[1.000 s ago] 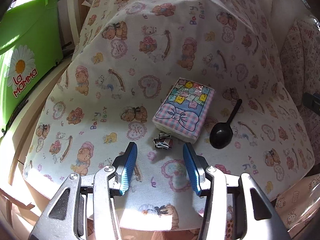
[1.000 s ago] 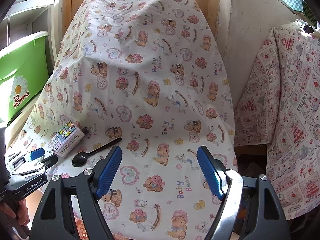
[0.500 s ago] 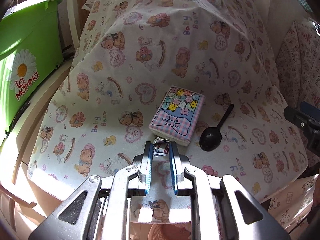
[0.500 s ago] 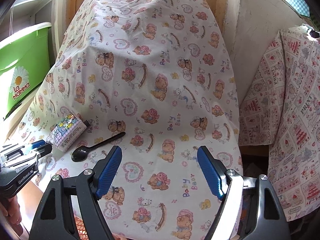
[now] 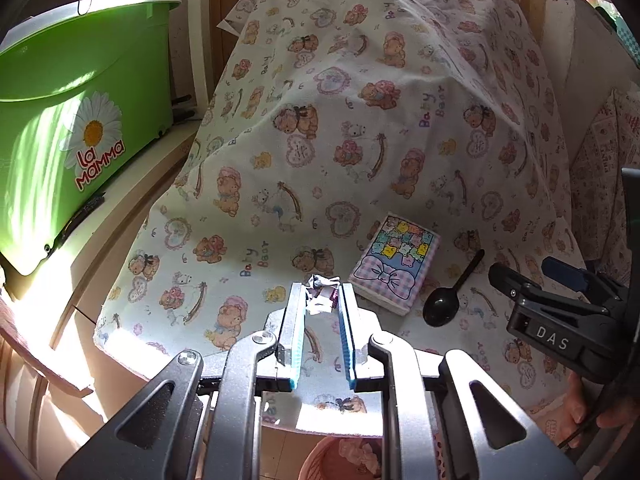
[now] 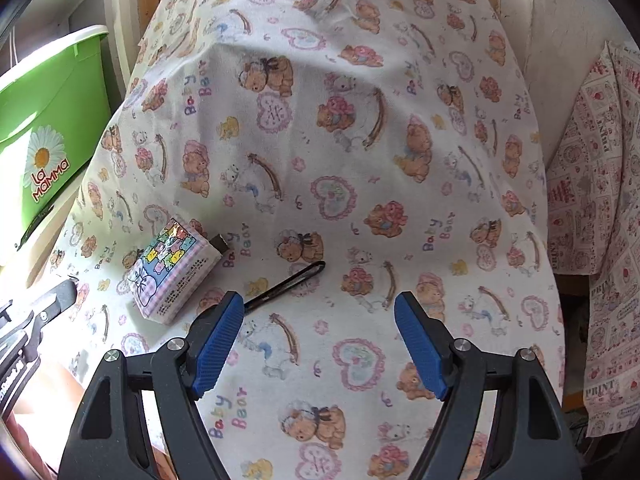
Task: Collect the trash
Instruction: 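Lift the charm with the left tool while the right tool grasps the black spoon, then carry the charm and spoon down over the pink basket with both tools, then open the left tool to drop the charm while the right tool drops the spoon, then move both tools back up to the items on the cloth, then grasp the pink-and-blue patterned box with the left tool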
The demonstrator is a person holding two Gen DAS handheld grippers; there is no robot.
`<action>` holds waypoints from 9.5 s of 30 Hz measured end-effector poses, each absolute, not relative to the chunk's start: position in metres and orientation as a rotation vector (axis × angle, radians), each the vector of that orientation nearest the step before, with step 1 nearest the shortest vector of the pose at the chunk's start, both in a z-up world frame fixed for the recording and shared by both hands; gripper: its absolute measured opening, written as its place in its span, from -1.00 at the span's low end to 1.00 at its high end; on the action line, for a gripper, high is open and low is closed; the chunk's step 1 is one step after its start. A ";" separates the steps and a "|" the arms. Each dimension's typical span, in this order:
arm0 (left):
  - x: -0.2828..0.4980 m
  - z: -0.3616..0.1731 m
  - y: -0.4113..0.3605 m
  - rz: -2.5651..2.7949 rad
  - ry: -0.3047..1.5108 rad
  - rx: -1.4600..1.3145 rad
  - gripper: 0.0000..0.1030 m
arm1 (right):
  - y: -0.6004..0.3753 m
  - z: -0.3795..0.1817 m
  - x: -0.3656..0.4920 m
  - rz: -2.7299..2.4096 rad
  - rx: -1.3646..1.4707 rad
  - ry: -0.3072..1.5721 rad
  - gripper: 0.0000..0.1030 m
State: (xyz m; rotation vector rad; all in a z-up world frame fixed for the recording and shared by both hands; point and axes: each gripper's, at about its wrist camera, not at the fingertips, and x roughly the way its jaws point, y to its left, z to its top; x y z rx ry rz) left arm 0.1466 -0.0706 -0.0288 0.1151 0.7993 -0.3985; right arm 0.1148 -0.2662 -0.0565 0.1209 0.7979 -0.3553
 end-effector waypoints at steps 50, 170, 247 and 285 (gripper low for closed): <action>0.138 -0.017 -0.071 -0.403 0.775 0.114 -0.70 | -0.254 -0.025 0.085 0.134 0.253 0.758 -0.85; 0.045 -0.294 -0.070 -0.309 1.680 0.387 -0.20 | -0.197 -0.304 -0.011 -0.217 0.195 1.286 -0.29; 0.064 -0.055 -0.055 -0.185 0.793 0.195 0.81 | -0.270 -0.002 0.022 -0.253 0.003 0.693 0.65; 0.178 -0.046 -0.135 -0.644 0.928 0.351 0.69 | -0.329 -0.017 0.046 -0.264 0.262 0.782 0.66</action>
